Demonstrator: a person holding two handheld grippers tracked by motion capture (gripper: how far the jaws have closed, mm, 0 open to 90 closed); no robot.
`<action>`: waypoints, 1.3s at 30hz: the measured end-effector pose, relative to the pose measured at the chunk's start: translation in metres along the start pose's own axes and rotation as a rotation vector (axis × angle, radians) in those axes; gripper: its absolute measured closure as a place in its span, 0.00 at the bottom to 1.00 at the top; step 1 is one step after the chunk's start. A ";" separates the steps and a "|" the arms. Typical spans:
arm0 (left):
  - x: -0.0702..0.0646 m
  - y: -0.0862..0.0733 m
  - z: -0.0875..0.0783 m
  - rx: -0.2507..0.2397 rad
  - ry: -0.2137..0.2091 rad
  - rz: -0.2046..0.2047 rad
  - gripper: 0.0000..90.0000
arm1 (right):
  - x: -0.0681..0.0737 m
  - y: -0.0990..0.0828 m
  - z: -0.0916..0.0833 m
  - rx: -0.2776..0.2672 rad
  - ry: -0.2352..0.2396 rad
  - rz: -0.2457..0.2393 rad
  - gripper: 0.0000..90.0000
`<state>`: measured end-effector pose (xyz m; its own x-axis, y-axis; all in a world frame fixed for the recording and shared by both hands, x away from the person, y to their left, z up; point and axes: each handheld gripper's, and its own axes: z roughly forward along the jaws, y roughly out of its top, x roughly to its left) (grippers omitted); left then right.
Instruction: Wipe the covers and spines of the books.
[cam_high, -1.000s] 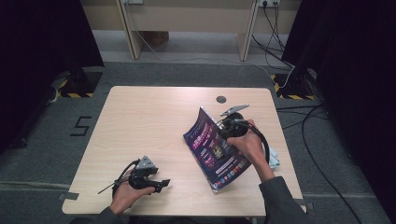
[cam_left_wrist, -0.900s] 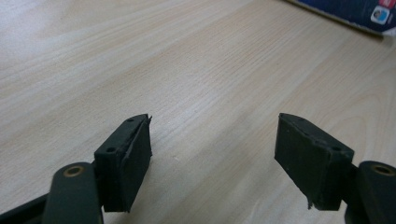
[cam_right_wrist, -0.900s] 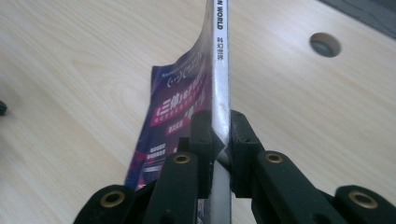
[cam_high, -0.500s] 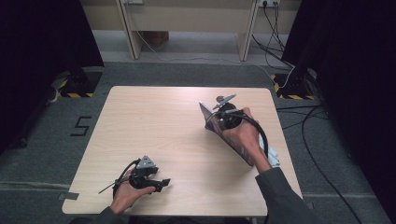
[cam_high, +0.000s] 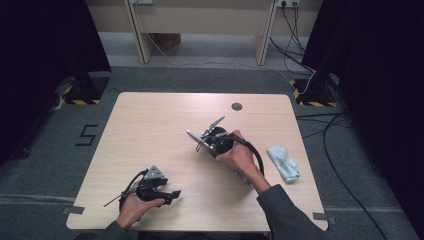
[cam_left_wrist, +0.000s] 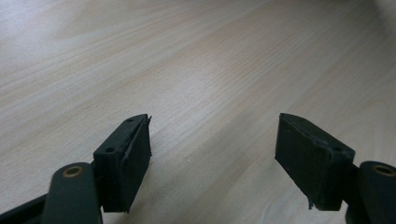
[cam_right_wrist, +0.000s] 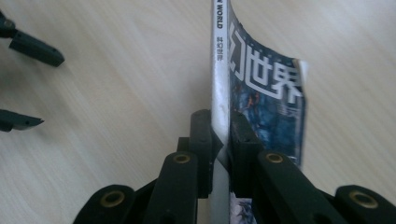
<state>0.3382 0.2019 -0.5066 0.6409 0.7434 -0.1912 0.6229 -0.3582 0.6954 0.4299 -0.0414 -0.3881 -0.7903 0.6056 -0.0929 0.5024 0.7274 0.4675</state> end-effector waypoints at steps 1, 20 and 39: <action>0.000 0.000 0.000 0.001 -0.001 0.001 0.29 | 0.002 -0.001 0.006 0.004 0.012 0.003 0.92; 0.001 0.000 0.001 0.004 -0.025 -0.023 0.26 | 0.013 -0.018 0.045 -0.030 0.127 0.076 0.88; -0.001 -0.001 0.001 0.004 -0.031 -0.017 0.26 | 0.023 -0.025 0.061 -0.011 0.233 0.160 0.73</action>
<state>0.3373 0.2006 -0.5078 0.6437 0.7317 -0.2242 0.6356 -0.3480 0.6891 0.4199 -0.0260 -0.4560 -0.7609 0.6214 0.1867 0.6248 0.6241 0.4692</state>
